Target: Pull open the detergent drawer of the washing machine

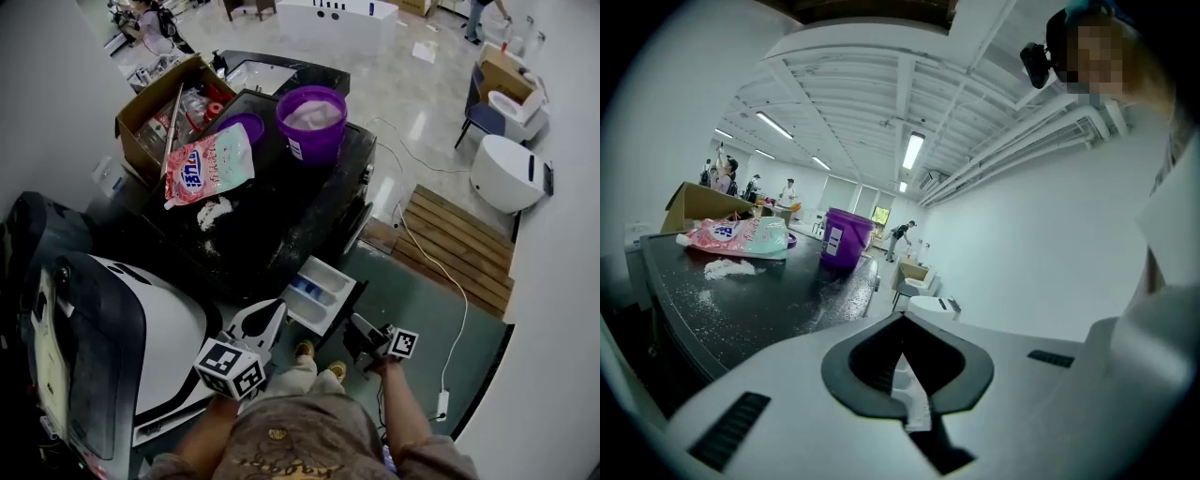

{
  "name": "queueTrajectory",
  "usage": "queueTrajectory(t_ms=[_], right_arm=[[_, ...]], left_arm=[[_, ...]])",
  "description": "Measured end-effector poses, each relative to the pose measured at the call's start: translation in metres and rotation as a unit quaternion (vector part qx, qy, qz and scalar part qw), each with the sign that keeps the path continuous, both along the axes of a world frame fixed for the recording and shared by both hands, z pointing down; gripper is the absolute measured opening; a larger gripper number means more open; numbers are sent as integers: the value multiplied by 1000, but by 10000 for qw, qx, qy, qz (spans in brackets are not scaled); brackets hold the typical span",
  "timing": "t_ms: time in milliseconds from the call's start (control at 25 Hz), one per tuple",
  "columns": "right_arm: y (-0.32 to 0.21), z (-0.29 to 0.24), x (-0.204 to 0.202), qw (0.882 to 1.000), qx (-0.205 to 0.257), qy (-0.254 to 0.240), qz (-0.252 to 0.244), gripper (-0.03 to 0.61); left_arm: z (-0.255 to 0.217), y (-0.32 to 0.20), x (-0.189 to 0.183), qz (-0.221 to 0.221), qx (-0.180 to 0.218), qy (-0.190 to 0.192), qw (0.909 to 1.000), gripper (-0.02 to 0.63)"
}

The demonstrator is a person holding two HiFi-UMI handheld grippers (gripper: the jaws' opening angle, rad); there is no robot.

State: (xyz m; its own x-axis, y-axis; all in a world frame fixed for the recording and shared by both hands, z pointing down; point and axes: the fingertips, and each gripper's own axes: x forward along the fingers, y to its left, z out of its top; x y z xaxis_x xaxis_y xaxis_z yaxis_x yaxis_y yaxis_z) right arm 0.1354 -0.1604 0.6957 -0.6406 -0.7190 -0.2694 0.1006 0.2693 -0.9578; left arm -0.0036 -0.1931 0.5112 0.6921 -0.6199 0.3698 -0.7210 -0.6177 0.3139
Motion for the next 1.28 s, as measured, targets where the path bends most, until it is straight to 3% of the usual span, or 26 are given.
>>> queueTrajectory(t_ms=[160, 480, 720, 840, 1000, 1280], right_arm=[[7, -3, 6, 9992, -11, 401, -16, 337], [19, -48, 46, 9928, 173, 1026, 586, 334], [28, -94, 67, 9817, 355, 1587, 993, 334], [34, -120, 72, 9717, 481, 2007, 1147, 334], [45, -140, 82, 9573, 319, 2481, 1450, 334], [55, -193, 92, 9206, 610, 3308, 1986, 316]], left_arm=[[0, 2, 13, 117, -19, 109, 9999, 21], [1, 9, 41, 626, -68, 217, 9978, 21], [-10, 11, 63, 989, -25, 431, 9942, 21], [-16, 11, 71, 1154, 9, 502, 9921, 21], [-23, 8, 79, 1338, 89, 548, 9895, 21], [-42, 10, 91, 1709, 195, 694, 9826, 21]])
